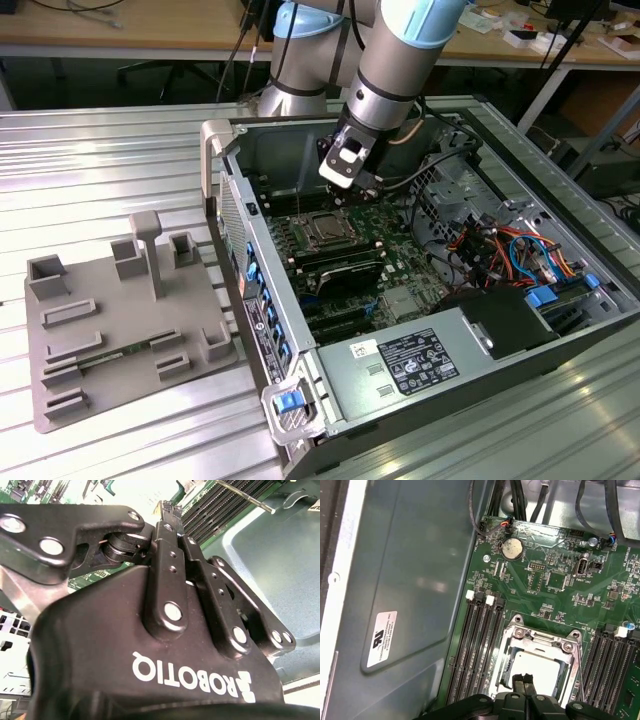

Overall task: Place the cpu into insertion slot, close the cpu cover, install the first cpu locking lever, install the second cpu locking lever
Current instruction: 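Install the first cpu locking lever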

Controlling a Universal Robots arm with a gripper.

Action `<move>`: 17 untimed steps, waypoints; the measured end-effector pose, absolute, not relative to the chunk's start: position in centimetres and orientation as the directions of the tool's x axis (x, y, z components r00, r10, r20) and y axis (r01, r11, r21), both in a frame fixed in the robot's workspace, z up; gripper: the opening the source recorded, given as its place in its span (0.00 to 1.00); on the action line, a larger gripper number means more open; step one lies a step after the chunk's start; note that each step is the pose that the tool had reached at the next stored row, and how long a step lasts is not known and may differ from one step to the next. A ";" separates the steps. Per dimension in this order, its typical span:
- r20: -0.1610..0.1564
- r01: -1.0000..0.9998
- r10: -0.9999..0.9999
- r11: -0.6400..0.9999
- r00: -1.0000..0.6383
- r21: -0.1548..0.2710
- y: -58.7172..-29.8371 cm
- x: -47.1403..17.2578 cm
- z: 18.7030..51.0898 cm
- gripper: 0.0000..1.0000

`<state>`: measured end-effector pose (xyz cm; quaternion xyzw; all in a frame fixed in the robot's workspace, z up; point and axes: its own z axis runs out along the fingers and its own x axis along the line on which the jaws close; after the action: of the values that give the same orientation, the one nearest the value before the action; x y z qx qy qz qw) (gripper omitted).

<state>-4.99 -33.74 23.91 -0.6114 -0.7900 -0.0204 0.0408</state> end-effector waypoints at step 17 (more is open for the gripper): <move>0.094 0.963 0.959 0.270 -0.268 -0.016 -33.7 -5.0 23.9 0.11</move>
<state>-4.99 -33.74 23.91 -0.6036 -0.7958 -0.0219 0.0424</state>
